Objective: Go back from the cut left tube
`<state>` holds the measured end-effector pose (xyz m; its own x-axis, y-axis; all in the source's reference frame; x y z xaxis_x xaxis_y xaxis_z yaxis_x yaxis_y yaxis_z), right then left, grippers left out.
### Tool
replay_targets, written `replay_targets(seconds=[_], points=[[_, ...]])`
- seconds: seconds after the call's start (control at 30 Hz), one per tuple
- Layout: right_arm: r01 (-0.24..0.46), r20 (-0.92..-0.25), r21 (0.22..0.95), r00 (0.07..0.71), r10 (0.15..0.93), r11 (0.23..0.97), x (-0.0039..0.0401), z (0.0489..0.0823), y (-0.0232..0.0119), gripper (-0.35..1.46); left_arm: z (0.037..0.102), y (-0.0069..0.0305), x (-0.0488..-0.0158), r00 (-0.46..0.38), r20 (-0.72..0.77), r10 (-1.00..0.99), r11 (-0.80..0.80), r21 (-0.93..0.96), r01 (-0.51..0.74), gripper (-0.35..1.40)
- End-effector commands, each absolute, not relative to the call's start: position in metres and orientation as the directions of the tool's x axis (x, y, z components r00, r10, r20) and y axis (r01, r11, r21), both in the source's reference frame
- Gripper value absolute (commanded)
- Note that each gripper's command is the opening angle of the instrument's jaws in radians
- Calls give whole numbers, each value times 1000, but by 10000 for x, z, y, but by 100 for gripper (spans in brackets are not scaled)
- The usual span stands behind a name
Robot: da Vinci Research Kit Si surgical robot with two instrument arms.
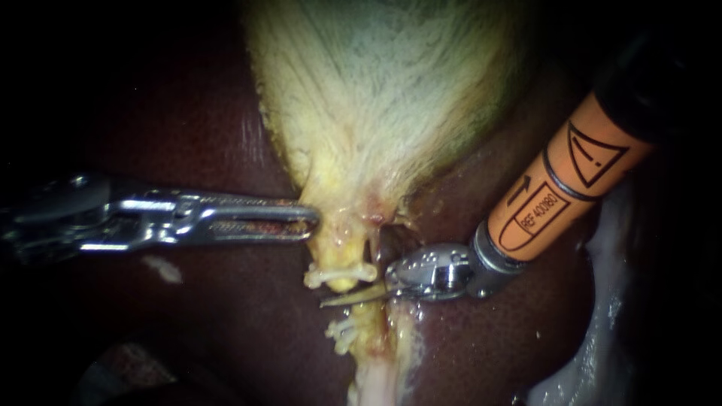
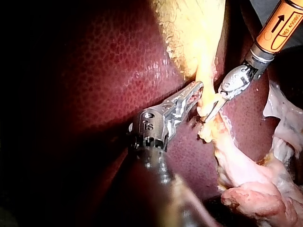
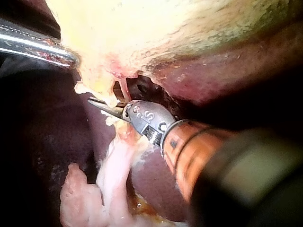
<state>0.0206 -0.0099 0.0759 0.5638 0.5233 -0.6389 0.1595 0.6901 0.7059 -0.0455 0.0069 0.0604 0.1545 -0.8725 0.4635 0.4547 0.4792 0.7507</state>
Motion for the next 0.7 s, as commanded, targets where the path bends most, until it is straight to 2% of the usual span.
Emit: replay_targets(seconds=[0.03,0.27,0.43,0.7], points=[[160,-639,706,564,523,690,206,759,-99,-35,604,69,-455,155,464,-872,479,751,454,-35],[159,-639,706,564,523,690,207,760,-98,-35,604,69,-455,155,464,-872,479,751,454,-35],[160,-639,706,564,523,690,207,759,-98,4,604,69,-455,155,464,-872,479,751,454,-35],[162,-640,706,564,522,690,207,757,-100,31,604,69,-455,155,464,-872,480,751,454,-35]])
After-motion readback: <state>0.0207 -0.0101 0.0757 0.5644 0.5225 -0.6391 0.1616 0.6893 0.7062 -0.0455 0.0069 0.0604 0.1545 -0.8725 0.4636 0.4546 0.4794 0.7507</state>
